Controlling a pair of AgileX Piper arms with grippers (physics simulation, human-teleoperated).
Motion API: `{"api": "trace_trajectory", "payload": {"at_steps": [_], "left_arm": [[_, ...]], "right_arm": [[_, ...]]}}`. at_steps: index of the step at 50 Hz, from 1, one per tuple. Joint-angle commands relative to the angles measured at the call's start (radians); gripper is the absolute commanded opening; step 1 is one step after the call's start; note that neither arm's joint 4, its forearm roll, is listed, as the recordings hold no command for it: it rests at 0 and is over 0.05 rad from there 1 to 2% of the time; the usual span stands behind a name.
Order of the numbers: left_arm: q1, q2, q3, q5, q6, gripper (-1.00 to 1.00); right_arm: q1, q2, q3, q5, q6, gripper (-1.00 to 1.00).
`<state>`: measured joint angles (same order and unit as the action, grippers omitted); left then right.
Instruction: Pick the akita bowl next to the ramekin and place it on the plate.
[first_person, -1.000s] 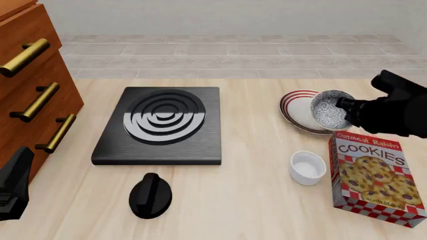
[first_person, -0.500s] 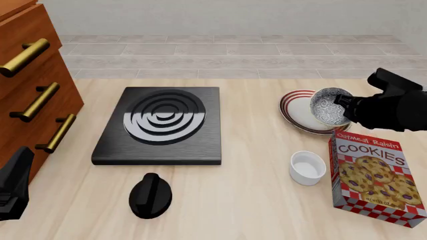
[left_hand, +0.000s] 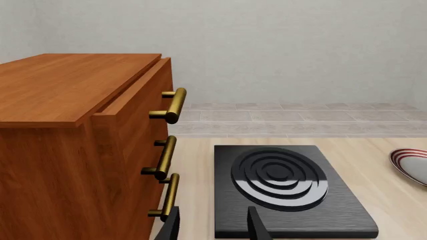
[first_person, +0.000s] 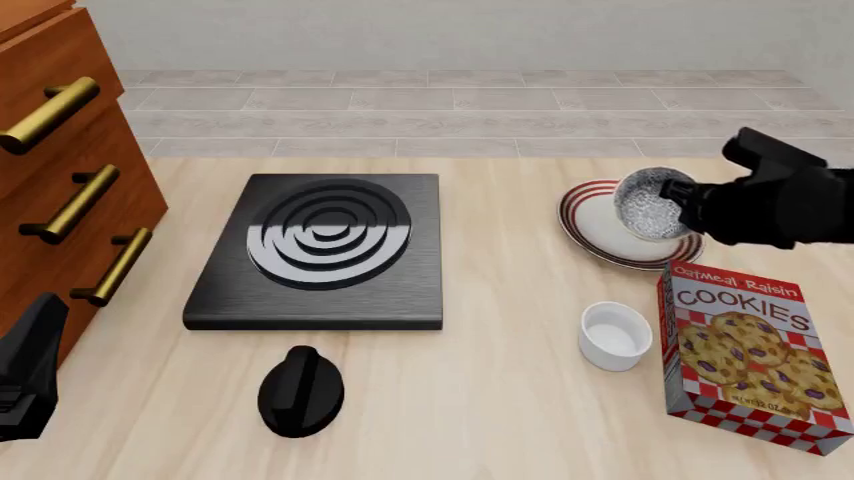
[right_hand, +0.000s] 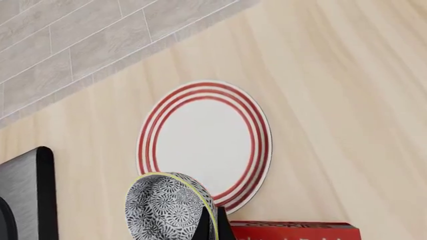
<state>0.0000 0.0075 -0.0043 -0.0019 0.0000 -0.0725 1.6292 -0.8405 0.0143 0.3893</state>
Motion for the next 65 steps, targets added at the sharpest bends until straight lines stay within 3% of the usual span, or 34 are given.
{"api": "trace_trajectory", "payload": {"at_steps": [1,65], "left_arm": [[0.0,0.0,0.0,0.0,0.0,1.0],[0.0,0.0,0.0,0.0,0.0,1.0]], "right_arm": [[-0.001,0.042,-0.042,-0.006,-0.006,-1.0],[-0.015,0.251,-0.153,-0.05,-0.016,-1.0]]}}
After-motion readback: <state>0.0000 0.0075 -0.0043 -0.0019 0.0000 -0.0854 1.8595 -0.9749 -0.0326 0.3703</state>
